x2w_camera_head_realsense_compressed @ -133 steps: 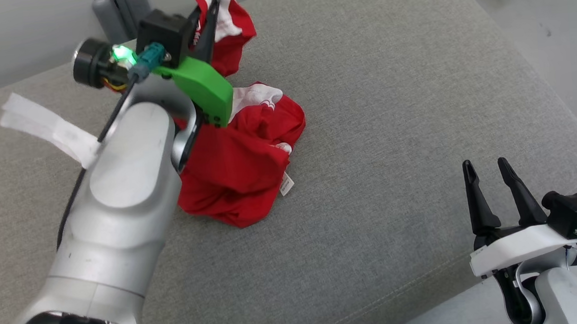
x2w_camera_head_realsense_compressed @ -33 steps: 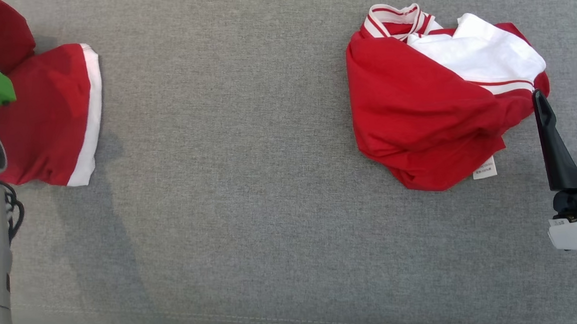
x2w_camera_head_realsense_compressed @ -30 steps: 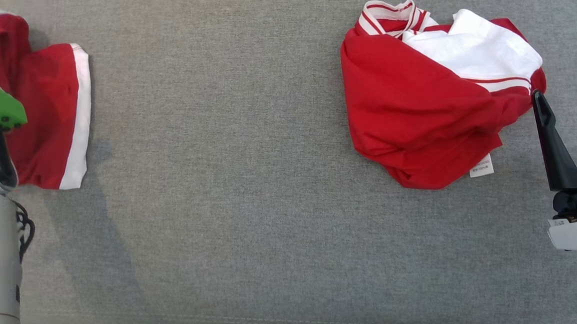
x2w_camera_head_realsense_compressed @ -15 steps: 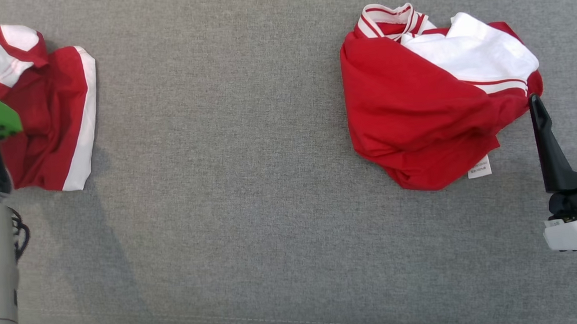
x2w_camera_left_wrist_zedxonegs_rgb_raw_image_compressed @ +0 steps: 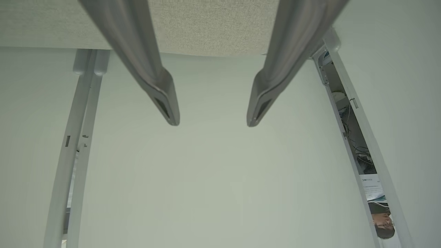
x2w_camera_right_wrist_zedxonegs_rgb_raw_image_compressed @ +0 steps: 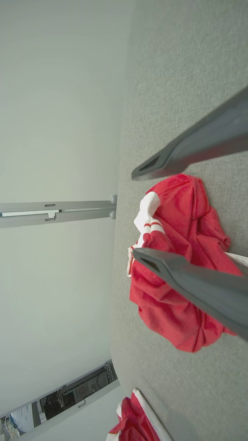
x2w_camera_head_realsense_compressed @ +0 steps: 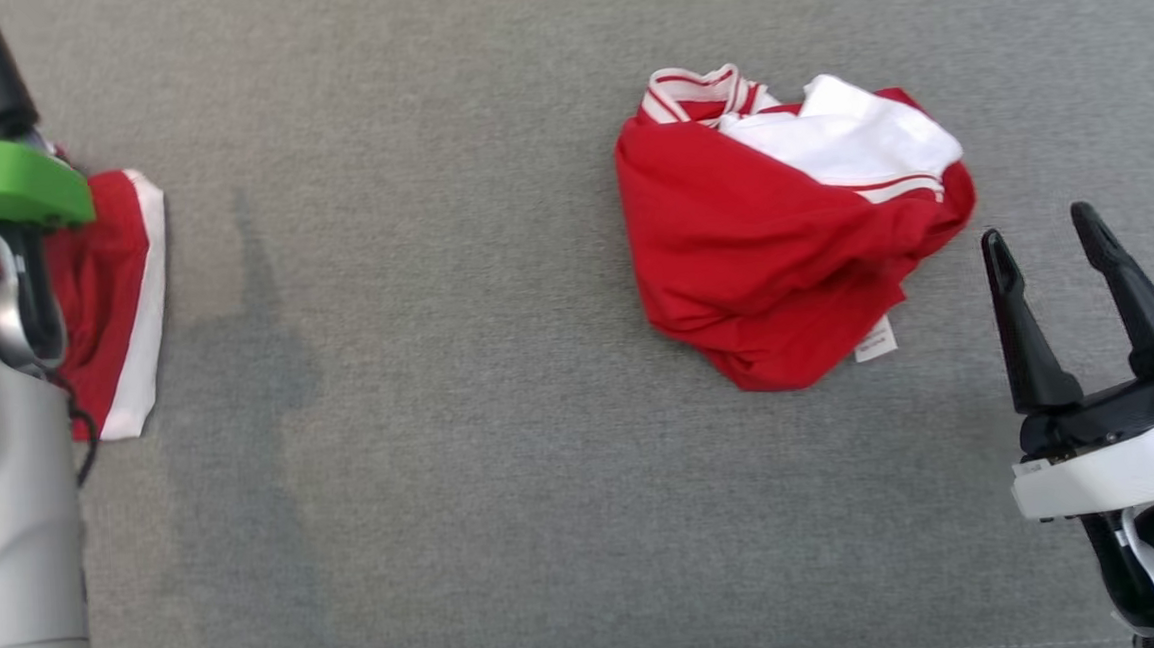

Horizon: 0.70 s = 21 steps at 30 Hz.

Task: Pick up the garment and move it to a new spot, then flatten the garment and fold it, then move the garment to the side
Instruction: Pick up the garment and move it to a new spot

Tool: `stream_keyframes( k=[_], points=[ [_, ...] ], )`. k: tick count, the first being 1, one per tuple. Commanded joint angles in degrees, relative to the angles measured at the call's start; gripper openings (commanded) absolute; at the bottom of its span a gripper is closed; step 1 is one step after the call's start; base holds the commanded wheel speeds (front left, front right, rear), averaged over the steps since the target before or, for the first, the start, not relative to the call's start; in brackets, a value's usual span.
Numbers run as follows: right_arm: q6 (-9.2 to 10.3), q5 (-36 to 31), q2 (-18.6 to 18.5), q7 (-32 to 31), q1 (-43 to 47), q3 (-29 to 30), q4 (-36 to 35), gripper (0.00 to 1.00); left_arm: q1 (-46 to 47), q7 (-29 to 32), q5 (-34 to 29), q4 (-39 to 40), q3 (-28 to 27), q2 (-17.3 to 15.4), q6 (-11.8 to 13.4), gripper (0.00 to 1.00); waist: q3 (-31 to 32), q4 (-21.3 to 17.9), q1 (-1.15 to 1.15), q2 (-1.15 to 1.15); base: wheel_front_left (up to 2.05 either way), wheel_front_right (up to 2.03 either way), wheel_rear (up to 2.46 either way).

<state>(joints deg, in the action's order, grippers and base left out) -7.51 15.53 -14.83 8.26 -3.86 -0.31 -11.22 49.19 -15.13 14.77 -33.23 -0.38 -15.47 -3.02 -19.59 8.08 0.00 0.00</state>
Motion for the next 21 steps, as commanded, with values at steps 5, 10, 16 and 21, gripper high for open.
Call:
stream_keyframes(
  k=[5, 10, 16, 21],
  points=[
    [0.04, 0.4, 1.6, 2.0, -0.6, -0.7, 3.3, 1.00, -5.1, 0.0, -1.6, 2.3, 1.0, 2.5, -1.2, 1.00, 4.9, -5.5, 0.00, 0.00, 0.00, 0.00, 0.00],
    [0.04, 0.4, 2.6, 3.1, -0.3, -1.5, 5.7, 1.00, -9.8, 0.0, -2.8, 4.5, 1.7, 4.3, -1.7, 1.00, 7.3, -7.6, 0.00, 0.00, 0.00, 0.00, 0.00],
    [0.03, 0.5, 3.4, 4.1, 0.8, -2.2, 8.1, 1.00, -16.8, 0.0, -3.3, 7.7, 1.5, 5.8, -1.9, 1.00, 10.0, -8.9, 0.00, 0.00, 0.00, 0.00, 0.00],
    [0.03, 0.2, 4.0, 4.6, 1.5, -2.5, 9.6, 1.00, -22.9, 0.0, -3.4, 10.4, 1.0, 6.4, -2.1, 1.00, 12.2, -9.2, 0.00, 0.00, 0.00, 0.00, 0.00]
  ],
)
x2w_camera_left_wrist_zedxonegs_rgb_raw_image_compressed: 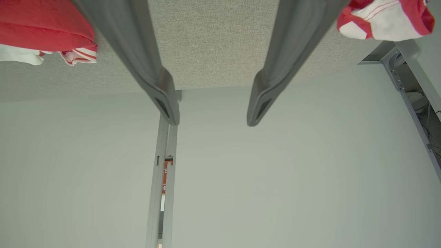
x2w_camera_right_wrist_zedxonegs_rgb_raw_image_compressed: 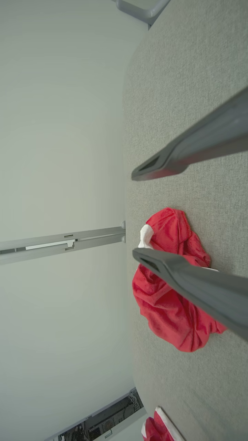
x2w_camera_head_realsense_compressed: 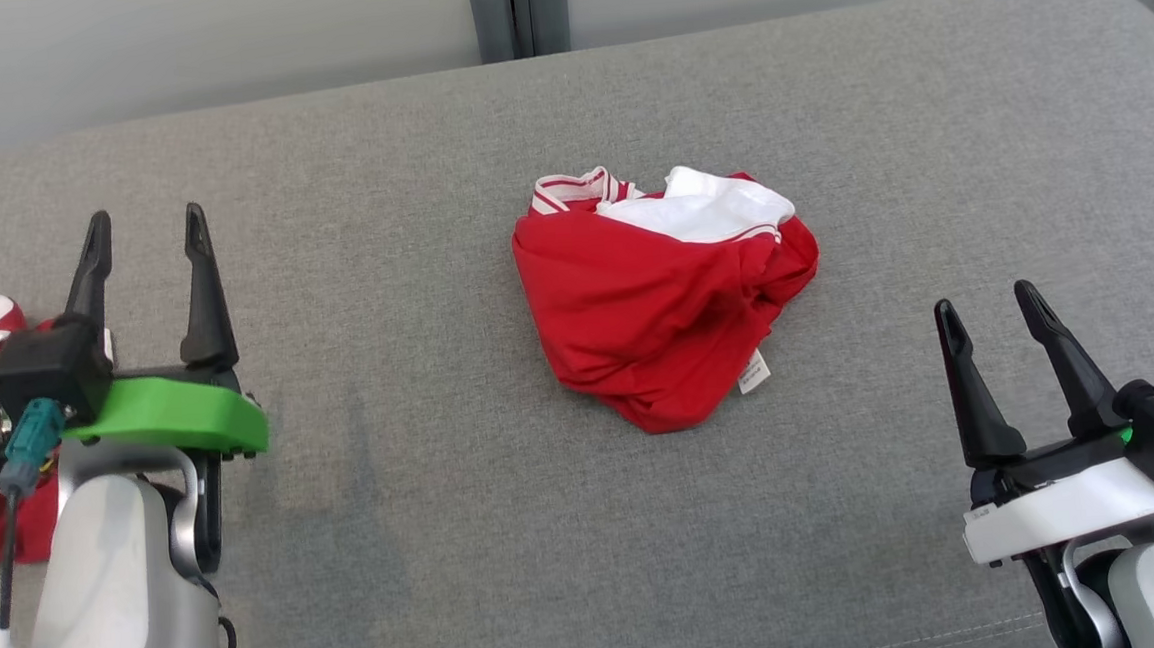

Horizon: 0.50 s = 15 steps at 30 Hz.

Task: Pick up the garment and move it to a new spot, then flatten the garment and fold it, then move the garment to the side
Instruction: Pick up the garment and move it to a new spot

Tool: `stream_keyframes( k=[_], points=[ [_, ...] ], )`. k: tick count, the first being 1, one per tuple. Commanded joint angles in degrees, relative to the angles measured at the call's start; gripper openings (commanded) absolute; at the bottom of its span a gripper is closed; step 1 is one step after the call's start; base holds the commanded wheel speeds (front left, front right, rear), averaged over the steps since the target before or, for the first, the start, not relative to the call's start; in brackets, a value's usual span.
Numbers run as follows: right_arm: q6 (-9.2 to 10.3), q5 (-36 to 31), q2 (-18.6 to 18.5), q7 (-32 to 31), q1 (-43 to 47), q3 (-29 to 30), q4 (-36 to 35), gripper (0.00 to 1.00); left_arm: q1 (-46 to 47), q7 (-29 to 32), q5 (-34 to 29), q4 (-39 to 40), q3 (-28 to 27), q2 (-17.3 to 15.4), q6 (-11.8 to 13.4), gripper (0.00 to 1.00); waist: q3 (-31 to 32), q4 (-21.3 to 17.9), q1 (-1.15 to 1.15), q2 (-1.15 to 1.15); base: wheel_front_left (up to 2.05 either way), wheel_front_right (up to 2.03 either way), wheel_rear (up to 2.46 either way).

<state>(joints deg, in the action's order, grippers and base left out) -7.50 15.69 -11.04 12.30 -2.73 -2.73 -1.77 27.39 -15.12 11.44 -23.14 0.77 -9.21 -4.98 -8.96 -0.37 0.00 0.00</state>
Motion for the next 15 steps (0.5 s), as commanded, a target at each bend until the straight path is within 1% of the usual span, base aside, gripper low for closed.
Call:
stream_keyframes(
  k=[1, 9, 11, 15],
  points=[
    [0.03, -0.1, 0.3, 0.6, 0.5, -0.1, 0.4, 1.00, -2.3, 0.0, 0.0, 0.8, -0.2, 0.3, -0.2, 1.00, 1.9, -0.8, 0.00, 0.00, 0.00, 0.00, 0.00],
    [0.03, -0.2, 1.0, 0.9, 2.2, -0.1, 2.3, 1.00, -12.0, 0.0, 0.7, 4.7, -1.4, 0.8, -0.2, 1.00, 4.8, -0.3, 0.00, 0.00, 0.00, 0.00, 0.00],
    [0.03, -0.3, 1.2, 0.9, 2.6, -0.1, 2.6, 1.00, -14.0, 0.0, 1.6, 5.9, -2.3, 1.3, 0.0, 1.00, 5.4, -0.2, 0.00, 0.00, 0.00, 0.00, 0.00],
    [0.03, -0.4, 1.7, 1.0, 3.3, 0.2, 3.0, 1.00, -17.7, 0.0, 1.3, 7.6, -2.6, 1.8, 0.3, 1.00, 6.5, 0.4, 0.00, 0.00, 0.00, 0.00, 0.00]
  ],
)
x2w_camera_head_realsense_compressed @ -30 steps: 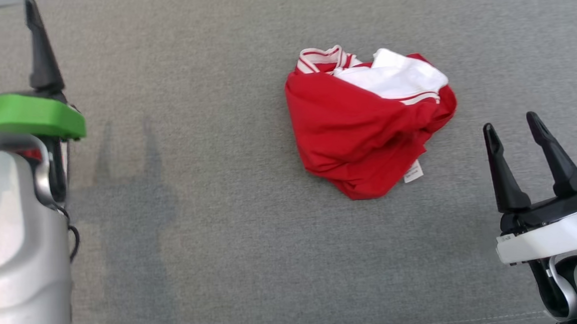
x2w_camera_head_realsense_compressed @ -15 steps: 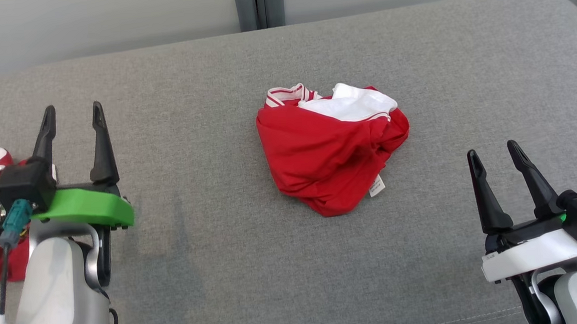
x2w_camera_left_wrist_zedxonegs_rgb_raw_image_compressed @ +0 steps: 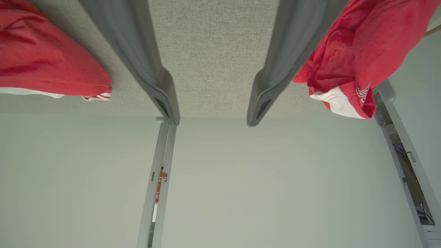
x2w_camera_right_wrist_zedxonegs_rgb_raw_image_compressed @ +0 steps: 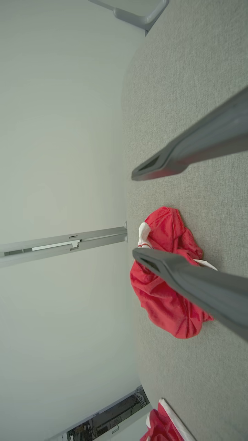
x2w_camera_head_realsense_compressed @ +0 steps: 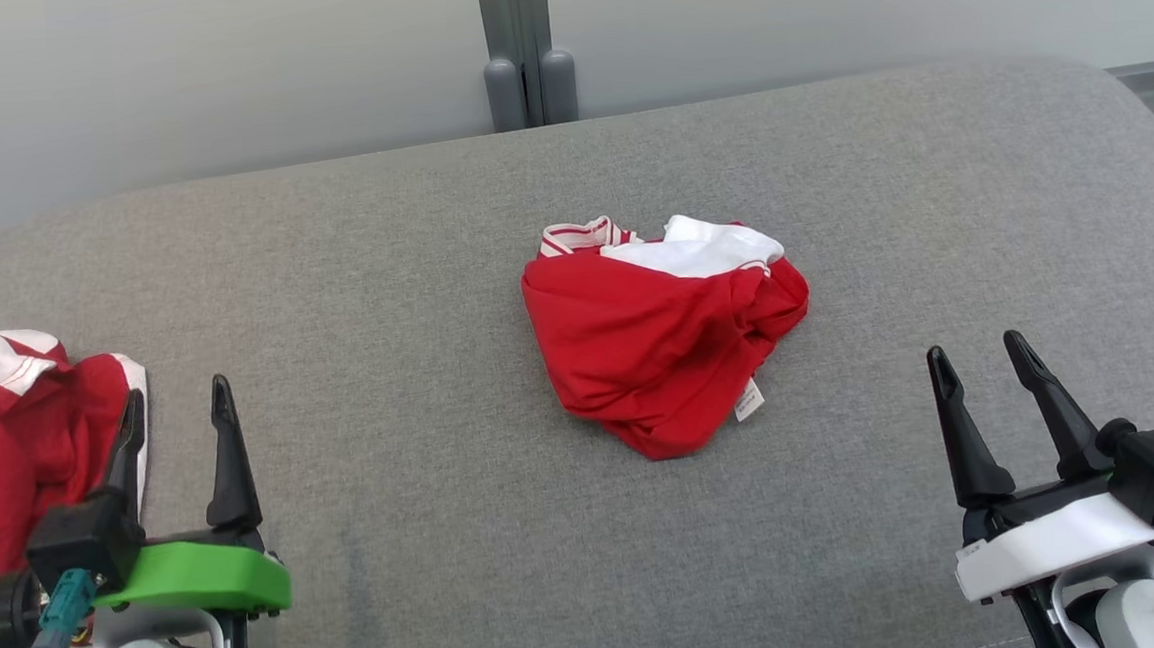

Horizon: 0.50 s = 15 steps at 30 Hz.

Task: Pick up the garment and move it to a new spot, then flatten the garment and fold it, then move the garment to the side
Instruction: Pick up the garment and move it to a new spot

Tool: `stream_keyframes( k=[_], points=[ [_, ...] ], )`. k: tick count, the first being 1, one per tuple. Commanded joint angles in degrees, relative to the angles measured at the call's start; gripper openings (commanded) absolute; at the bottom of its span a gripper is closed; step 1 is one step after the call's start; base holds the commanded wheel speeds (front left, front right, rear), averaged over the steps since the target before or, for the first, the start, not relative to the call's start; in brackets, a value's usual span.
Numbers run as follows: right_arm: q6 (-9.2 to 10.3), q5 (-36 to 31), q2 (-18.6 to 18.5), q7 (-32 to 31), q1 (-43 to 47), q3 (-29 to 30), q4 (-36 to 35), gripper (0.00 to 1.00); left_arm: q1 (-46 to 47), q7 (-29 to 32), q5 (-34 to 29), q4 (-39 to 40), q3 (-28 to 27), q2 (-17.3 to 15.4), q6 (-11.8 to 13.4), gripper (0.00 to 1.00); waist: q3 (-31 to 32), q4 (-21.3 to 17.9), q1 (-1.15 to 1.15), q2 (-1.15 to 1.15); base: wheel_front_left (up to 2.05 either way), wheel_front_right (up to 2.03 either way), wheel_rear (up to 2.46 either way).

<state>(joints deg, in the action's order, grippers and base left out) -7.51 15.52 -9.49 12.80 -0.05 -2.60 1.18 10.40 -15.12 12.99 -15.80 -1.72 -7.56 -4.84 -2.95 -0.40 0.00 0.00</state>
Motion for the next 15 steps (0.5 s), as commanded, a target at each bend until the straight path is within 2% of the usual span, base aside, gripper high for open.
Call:
stream_keyframes(
  k=[1, 15],
  points=[
    [0.03, -0.2, 0.3, 0.4, 0.9, 0.1, 0.2, 1.00, -1.6, 0.0, -0.2, 0.5, -0.1, 0.2, 0.3, 1.00, 0.7, 0.5, 0.00, 0.00, 0.00, 0.00, 0.00],
    [0.04, -0.2, 0.8, -0.4, 2.2, 0.2, 0.8, 1.00, -8.5, 0.0, 1.1, 3.1, 0.7, 1.4, 0.1, 1.00, 2.8, 1.3, 0.00, 0.00, 0.00, 0.00, 0.00]
  ],
)
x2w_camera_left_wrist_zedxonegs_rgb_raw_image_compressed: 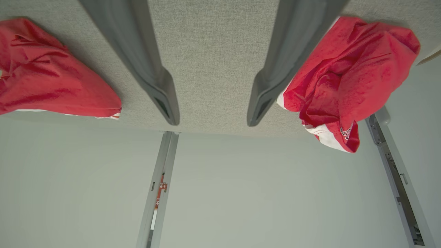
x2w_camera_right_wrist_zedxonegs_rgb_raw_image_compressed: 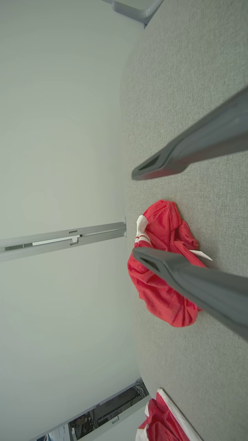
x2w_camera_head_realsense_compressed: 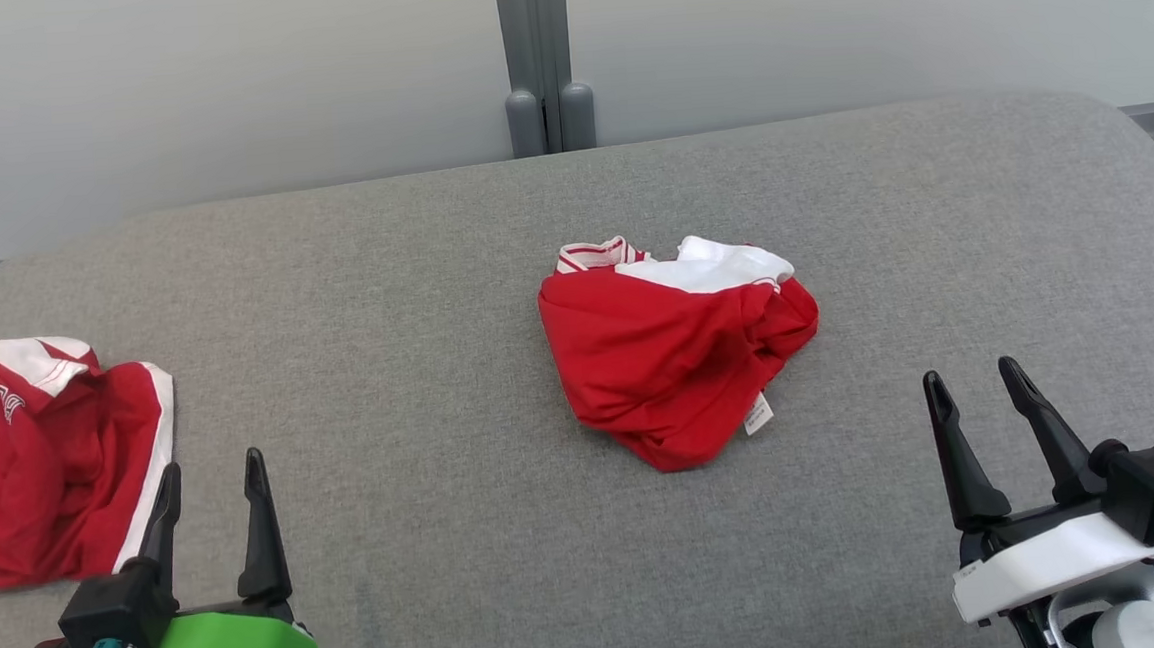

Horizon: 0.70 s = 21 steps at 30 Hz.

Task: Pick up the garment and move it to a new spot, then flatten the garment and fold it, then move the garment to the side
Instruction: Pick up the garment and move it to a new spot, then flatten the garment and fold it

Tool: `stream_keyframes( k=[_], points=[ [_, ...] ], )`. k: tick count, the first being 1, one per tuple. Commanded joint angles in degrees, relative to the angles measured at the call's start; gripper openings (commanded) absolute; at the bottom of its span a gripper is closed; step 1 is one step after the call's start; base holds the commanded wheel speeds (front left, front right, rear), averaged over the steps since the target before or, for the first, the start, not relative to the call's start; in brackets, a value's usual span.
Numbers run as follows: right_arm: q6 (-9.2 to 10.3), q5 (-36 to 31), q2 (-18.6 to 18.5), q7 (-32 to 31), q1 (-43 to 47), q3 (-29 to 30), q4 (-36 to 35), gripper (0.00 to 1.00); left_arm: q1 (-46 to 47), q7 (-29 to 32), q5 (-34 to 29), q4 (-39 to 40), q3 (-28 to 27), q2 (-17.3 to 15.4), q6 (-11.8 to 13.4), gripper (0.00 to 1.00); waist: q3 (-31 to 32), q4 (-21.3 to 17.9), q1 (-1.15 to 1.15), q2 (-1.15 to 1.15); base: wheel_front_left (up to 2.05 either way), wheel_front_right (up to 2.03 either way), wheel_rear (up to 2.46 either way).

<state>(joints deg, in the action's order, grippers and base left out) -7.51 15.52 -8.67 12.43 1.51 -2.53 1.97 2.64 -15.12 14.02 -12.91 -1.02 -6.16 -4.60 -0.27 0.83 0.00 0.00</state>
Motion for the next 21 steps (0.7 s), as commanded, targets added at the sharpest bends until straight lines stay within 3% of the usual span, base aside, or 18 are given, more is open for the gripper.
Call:
stream_keyframes(
  k=[1, 21],
  points=[
    [0.04, -0.2, 0.1, -0.1, 0.8, 0.2, 0.1, 1.00, -1.3, 0.0, 0.1, 0.0, 0.2, 0.1, -0.1, 1.00, 0.2, 0.2, 0.00, 0.00, 0.00, 0.00, 0.00],
    [0.03, -0.3, 1.0, -0.3, 1.9, 0.9, 0.6, 1.00, -2.3, 0.0, 0.7, 0.5, 0.5, -0.5, 0.6, 1.00, 0.8, 0.8, 0.00, 0.00, 0.00, 0.00, 0.00]
  ],
)
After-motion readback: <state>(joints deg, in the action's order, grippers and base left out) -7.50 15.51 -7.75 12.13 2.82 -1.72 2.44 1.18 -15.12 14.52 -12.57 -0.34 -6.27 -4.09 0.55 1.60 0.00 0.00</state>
